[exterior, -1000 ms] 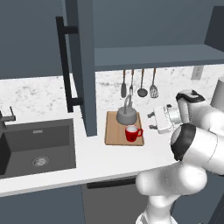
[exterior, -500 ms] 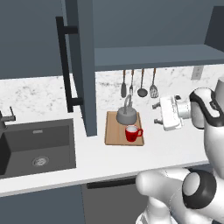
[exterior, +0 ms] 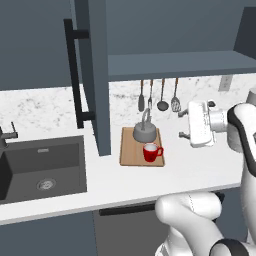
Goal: Pick the kettle from the counter and place it on the tray. Then pick the mug from the cabinet and place it on the tray. Then close the cabinet doors.
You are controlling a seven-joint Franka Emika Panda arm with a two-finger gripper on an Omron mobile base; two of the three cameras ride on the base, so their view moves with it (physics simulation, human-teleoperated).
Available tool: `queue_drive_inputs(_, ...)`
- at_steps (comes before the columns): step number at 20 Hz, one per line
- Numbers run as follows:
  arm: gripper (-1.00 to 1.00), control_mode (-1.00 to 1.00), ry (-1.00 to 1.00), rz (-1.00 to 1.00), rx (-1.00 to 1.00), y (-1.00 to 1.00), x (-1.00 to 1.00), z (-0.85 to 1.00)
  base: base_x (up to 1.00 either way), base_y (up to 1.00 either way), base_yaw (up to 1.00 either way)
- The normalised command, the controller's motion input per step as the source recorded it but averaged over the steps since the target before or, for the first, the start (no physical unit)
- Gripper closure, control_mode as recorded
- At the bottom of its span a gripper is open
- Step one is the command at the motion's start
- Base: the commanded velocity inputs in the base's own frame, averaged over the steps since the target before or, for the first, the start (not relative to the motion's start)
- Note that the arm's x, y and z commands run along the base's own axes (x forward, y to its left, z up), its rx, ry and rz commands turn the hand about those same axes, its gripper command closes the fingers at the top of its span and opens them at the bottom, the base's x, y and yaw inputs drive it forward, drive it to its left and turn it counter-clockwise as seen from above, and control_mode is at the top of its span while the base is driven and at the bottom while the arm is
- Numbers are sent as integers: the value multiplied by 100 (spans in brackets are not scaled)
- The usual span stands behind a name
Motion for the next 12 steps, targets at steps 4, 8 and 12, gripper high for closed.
queue_drive_inputs(4,-100,-100,0,-6,-6,1,-40,32,0,0,0)
queue_drive_inputs(8,-100,-100,0,-5,-7,7,-42,26,0,0,0)
queue_drive_inputs(12,-100,-100,0,0,-7,6,-46,29,0,0,0)
